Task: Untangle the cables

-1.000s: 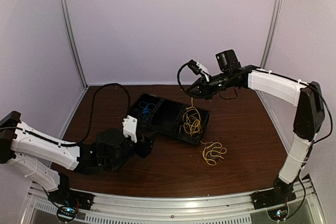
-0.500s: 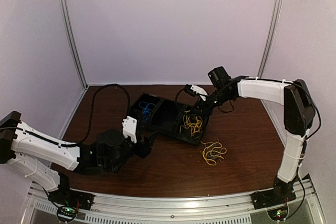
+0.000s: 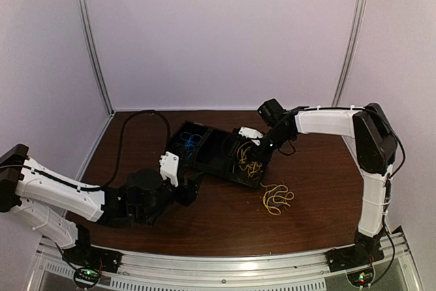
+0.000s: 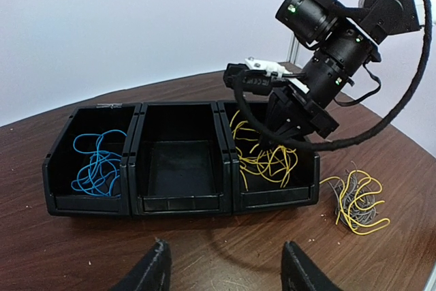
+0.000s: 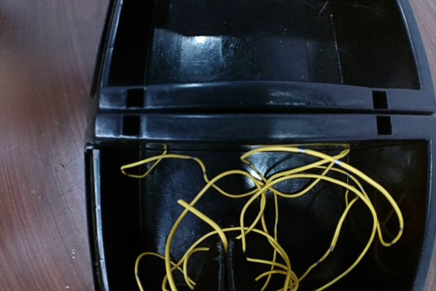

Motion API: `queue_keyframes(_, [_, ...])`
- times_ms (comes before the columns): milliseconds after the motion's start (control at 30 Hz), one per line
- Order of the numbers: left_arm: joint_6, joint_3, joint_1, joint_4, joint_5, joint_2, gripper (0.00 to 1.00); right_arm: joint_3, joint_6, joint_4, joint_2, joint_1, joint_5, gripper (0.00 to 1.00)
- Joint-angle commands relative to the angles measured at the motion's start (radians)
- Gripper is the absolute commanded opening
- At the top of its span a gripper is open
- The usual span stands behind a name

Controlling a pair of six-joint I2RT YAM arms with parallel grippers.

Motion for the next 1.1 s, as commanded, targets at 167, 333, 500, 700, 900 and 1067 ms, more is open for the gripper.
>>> queue_keyframes(167, [0.013,0.027,-0.001,0.016,-0.006,0.005,0.56,0.038,0.001,-0.018,-0.001,0.030,0.112,0.00])
queue_keyframes(333, [0.008,0.023,-0.001,0.016,-0.005,0.003,0.56,0.037,0.008,-0.025,-0.007,0.031,0.120,0.01])
queue_keyframes(500, [0.003,0.020,-0.001,0.016,-0.003,0.001,0.56,0.042,0.021,-0.028,-0.027,0.034,0.117,0.03])
queue_keyframes(700, [0.003,0.017,-0.001,0.013,-0.005,-0.008,0.56,0.059,0.029,-0.063,-0.060,0.034,0.097,0.09])
queue_keyframes(900, [0.004,0.019,0.000,0.016,-0.005,-0.004,0.56,0.056,0.034,-0.079,-0.090,0.035,0.087,0.15])
queue_keyframes(1067, [0.004,0.025,-0.001,0.020,0.000,0.005,0.56,0.057,0.037,-0.091,-0.120,0.034,0.082,0.18])
